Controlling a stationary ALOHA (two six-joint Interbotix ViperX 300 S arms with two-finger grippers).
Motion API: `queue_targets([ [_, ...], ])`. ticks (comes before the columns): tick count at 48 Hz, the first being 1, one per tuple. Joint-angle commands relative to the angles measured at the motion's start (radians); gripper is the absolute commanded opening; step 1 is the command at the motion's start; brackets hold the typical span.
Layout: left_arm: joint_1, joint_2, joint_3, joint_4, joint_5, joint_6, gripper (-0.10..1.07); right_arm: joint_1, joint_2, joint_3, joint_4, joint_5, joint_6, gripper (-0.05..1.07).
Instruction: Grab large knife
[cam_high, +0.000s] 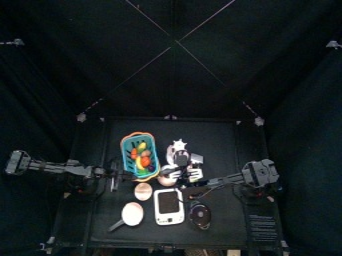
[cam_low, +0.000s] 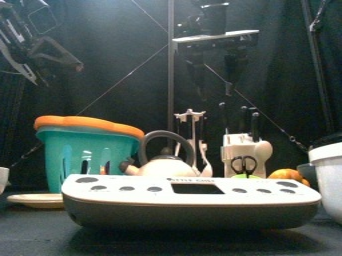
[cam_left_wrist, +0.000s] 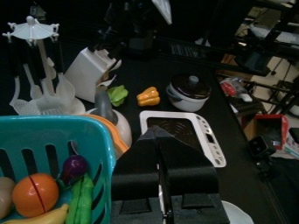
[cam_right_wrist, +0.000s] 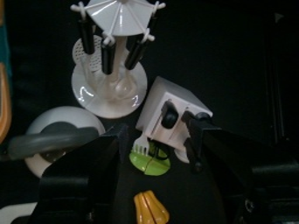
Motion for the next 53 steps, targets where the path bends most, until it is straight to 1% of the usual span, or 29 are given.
queue_targets([
  [1, -0.003, 0.003, -0.009, -0.006, -0.003, -0.002, -0.03, -0.023, -0.02, 0.0, 0.009, 0.005, 0.006, 0.9],
  [10, -0.003, 0.003, -0.003, -0.015, -0.003, 0.0, -0.03, -0.04, -0.02, 0.034, 0.038, 0.003, 0.012, 0.9],
  [19, -0.003, 0.002, -0.005, -0.015, -0.003, 0.0, -0.03, -0.054, -0.023, 0.078, 0.048, -0.025, 0.054, 0.89],
  [25, -0.003, 0.003, -0.005, -0.017, -0.003, 0.0, -0.03, -0.063, -0.035, 0.11, 0.049, -0.081, 0.067, 0.84],
  [31, -0.003, 0.003, -0.003, -0.015, -0.003, 0.0, -0.03, -0.08, -0.043, 0.135, 0.048, -0.11, 0.077, 0.74],
  [36, -0.003, 0.002, 0.0, -0.015, -0.003, 0.0, -0.03, -0.087, -0.044, 0.137, 0.048, -0.11, 0.077, 0.7],
  [53, -0.003, 0.003, 0.006, -0.017, -0.003, -0.002, -0.03, -0.097, -0.046, 0.117, 0.029, -0.11, 0.077, 0.7],
])
